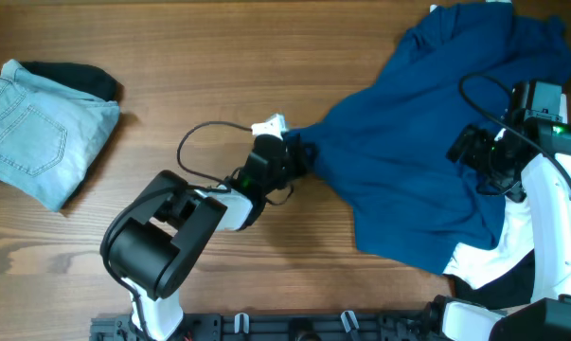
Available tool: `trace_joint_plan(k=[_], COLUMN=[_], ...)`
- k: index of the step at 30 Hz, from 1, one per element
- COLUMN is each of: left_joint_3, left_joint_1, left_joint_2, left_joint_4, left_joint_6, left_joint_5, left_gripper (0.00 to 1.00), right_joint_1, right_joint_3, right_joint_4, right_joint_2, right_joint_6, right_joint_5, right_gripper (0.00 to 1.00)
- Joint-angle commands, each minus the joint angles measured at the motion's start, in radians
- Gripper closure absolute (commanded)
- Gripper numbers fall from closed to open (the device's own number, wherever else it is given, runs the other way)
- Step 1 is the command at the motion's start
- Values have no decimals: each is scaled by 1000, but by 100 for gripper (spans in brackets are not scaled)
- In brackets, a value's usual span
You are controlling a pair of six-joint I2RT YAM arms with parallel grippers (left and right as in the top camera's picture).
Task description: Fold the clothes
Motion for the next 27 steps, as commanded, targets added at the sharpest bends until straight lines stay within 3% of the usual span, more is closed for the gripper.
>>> trace_joint_plan(k=[1, 3, 6, 9, 10, 11, 12, 17, 19, 20, 22, 24, 27], left_joint_3=[26, 27, 37, 111, 126, 127, 127, 126, 126, 124, 122, 123, 123], left_joint_1=[27, 93, 365, 602, 649, 670, 673, 589, 509, 455, 363, 254, 141], left_joint_2=[-46, -109, -273, -306, -305, -305, -305, -304, -303, -303, -294, -256, -176], left_joint_4=[3, 1, -28, -79, -144, -207, -263, -798, -958, -990, -990, -939, -849], left_joint_6=[6, 10, 18, 39, 39, 39, 40, 40, 40, 40, 40, 39, 31], left_joint_5=[86, 132, 126, 135, 140, 158, 179, 213, 212, 204, 150, 100, 99], left_gripper=[96, 96, 96, 96, 79, 47, 0, 0, 0, 0, 0, 5, 8], right_joint_1=[-3, -3, -3, -3, -3, -3, -3, -3, -3, -3, 5, 24, 41], right_joint_3=[-6, -6, -6, -6, -6, -6, -6, -6, -8, -9, -10, -10, -10], right_joint_4=[-3, -3, 0, 3, 3, 3, 3, -5, -4, -5, -5, -5, 29], right_joint_2=[4, 4, 4, 4, 4, 4, 4, 4, 5, 11, 31, 74, 169], right_joint_6=[-10, -12, -18, -37, -41, -47, -58, -89, -233, -280, -280, -280, -263], right_joint_5=[-11, -11, -11, -10, -11, -11, -11, -13, -177, -280, -305, -304, -304], right_gripper=[0, 0, 0, 0, 0, 0, 0, 0, 20, 29, 59, 78, 79])
